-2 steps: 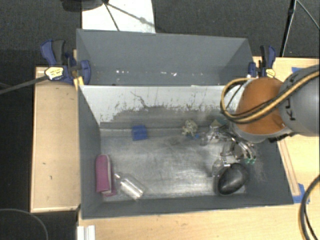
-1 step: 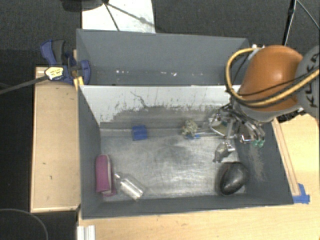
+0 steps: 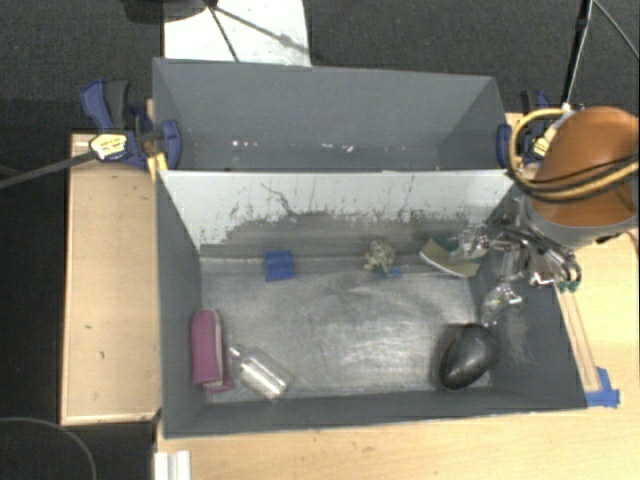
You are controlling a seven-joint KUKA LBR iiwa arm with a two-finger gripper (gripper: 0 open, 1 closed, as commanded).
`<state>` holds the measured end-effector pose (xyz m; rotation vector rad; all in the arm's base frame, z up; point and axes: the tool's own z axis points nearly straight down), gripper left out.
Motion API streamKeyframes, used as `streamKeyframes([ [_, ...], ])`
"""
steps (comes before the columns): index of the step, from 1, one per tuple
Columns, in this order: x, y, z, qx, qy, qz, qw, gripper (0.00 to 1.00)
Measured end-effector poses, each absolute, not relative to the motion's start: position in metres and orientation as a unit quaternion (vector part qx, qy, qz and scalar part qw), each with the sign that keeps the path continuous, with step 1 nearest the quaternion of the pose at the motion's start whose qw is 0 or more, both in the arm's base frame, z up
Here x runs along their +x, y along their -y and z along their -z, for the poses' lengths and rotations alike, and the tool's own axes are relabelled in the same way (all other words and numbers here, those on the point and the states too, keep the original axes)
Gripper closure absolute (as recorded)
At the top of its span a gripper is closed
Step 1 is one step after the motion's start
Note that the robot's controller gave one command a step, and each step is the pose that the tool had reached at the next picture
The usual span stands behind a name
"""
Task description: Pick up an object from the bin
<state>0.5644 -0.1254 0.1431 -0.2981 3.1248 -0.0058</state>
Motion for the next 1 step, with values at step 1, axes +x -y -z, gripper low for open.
streamKeyframes([
  [1, 0.4899, 0.0985, -0.1219, -0.158, -0.987, -0.001, -0.002, 0.00],
])
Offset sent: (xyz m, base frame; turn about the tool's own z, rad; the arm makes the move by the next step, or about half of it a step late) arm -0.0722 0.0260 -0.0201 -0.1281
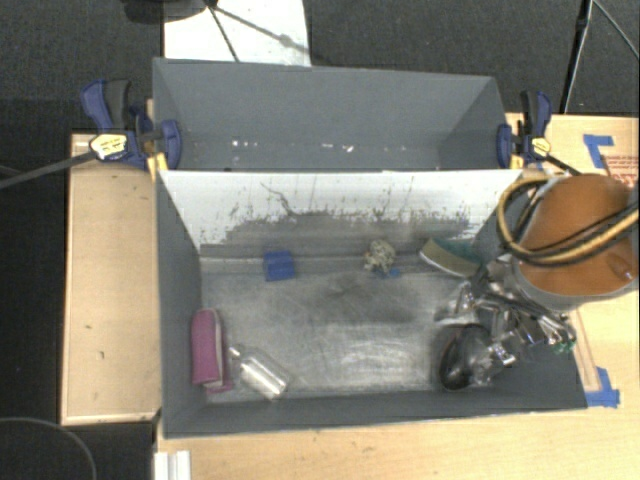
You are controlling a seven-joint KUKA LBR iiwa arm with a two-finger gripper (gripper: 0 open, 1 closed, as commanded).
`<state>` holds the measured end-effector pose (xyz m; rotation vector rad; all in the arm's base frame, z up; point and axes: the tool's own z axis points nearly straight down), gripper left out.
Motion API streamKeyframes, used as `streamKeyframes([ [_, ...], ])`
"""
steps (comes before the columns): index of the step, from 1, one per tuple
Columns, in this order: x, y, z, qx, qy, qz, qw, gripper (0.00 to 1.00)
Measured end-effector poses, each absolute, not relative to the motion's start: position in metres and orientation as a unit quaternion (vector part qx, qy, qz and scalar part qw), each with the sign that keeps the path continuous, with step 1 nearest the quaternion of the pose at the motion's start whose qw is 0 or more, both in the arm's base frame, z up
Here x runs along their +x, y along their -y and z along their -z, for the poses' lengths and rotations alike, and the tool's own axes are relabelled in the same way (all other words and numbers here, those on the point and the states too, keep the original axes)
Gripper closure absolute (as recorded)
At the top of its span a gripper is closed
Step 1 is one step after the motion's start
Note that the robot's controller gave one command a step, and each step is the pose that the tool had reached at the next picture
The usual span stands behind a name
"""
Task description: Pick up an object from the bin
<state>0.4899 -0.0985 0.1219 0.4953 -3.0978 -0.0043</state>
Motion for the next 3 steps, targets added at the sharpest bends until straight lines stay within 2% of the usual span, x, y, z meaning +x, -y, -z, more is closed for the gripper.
streamKeyframes([
  [1, 0.494, 0.127, -0.078, 0.252, 0.968, 0.000, 0.000, 0.00],
  [2, 0.495, 0.126, -0.079, 0.252, 0.968, 0.000, -0.001, 1.00],
  [3, 0.477, 0.114, -0.216, 0.271, 0.963, -0.002, -0.004, 1.00],
])
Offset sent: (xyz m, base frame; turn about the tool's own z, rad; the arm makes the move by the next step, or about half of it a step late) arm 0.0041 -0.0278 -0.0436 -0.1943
